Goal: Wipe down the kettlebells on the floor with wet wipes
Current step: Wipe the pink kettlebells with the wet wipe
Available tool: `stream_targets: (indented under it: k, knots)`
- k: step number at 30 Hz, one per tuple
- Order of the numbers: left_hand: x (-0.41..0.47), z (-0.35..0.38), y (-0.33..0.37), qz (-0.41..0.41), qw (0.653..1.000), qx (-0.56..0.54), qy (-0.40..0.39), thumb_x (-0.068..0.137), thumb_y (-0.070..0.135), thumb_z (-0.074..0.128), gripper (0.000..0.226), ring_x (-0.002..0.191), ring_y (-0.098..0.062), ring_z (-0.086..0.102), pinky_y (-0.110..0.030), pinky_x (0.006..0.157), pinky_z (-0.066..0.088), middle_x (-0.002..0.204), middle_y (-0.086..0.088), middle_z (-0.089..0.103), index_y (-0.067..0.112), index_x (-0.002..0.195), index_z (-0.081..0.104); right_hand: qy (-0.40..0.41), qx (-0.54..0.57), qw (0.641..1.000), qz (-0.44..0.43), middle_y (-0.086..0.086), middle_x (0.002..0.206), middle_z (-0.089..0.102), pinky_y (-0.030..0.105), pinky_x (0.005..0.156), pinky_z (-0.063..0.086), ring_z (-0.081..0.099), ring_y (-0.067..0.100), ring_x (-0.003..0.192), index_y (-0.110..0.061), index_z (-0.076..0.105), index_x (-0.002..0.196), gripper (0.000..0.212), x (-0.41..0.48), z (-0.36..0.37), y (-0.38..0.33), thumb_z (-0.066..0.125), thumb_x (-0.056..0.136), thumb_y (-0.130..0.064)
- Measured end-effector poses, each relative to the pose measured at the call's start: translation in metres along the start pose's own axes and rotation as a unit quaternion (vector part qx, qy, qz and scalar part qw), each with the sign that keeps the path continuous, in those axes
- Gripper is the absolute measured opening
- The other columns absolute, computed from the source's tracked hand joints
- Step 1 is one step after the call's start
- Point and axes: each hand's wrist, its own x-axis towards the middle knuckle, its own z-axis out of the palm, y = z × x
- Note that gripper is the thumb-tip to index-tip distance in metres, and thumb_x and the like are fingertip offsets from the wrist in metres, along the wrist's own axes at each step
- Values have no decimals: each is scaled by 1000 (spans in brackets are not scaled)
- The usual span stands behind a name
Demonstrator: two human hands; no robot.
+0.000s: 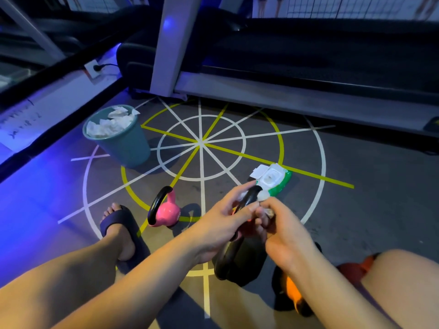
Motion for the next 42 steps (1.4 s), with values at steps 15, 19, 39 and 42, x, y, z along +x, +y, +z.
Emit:
stream_targets:
  k: [15, 19, 39, 42]
  knots:
    - [13, -12, 13, -20, 996, 83, 38, 104, 40, 52, 33, 114, -15, 67, -35, 98, 50, 126, 13, 70, 57, 132, 56, -10, -483, 682, -549, -11, 101, 73, 21, 84, 52, 67, 5, 97, -20, 77, 93, 24, 25, -37, -8, 76, 79, -1]
    - [15, -14, 13, -23, 997, 60, 32, 105, 37, 51, 34, 119, -18, 66, -43, 105, 51, 132, 7, 67, 52, 135, 56, -46, -619, 525, -583, 2, 112, 67, 36, 81, 57, 61, 19, 105, -8, 77, 98, 28, 54, -43, 5, 77, 75, 7]
    - [25, -21, 20, -62, 996, 58, 8, 104, 36, 53, 33, 111, -13, 70, -35, 97, 56, 121, 12, 72, 52, 132, 60, 123, -617, 618, -472, -9, 103, 50, 32, 56, 41, 60, 25, 77, -29, 51, 99, 28, 35, -21, -6, 70, 83, -16]
    - [26, -22, 21, -65, 996, 63, 12, 105, 34, 51, 33, 114, -17, 69, -39, 99, 56, 119, 13, 73, 49, 134, 59, 55, -731, 546, -405, -7, 119, 47, 28, 58, 31, 63, 28, 91, -31, 46, 123, 34, 25, -19, 2, 58, 93, -22]
